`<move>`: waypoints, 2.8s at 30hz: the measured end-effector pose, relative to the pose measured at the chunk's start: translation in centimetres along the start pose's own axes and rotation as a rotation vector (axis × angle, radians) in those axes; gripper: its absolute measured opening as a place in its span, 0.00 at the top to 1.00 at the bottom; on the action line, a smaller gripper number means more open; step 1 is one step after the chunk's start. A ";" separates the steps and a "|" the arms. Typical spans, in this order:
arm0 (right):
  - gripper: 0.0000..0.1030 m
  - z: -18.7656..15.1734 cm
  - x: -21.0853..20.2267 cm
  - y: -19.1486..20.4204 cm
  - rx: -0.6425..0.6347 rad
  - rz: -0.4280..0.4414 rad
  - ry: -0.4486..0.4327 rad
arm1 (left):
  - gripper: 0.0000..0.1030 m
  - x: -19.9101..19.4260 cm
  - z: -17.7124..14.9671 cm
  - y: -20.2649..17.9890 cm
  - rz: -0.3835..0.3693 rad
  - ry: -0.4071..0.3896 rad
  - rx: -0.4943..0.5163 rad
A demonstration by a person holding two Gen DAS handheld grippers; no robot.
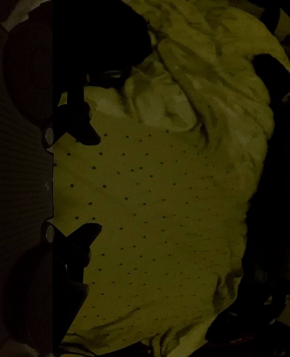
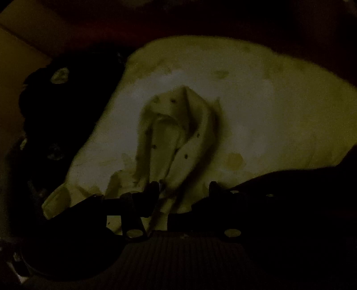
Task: Fold large clothes
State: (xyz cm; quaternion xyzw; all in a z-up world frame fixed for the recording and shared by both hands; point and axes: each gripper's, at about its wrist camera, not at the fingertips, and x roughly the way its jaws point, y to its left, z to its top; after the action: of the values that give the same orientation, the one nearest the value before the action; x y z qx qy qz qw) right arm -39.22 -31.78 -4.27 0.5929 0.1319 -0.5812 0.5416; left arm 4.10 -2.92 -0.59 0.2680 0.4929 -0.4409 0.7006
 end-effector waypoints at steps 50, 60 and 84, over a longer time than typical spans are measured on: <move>0.67 2.7 -2.5 -5.1 -0.922 -0.469 -0.062 | 0.00 0.7 0.4 -4.2 -0.027 0.055 0.111; 0.96 7.0 -9.5 -6.1 -0.638 -0.169 0.075 | 0.00 1.0 0.9 -4.0 -0.060 0.043 0.055; 0.96 -16.0 1.7 26.3 -0.265 0.862 0.785 | 0.00 2.8 1.4 9.0 -0.024 0.059 -0.249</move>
State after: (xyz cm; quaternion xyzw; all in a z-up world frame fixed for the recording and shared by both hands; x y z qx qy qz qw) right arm -9.31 -29.76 2.97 0.6908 0.1410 -0.0249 0.7087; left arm 13.05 -0.83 -3.14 0.1856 0.5673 -0.3767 0.7084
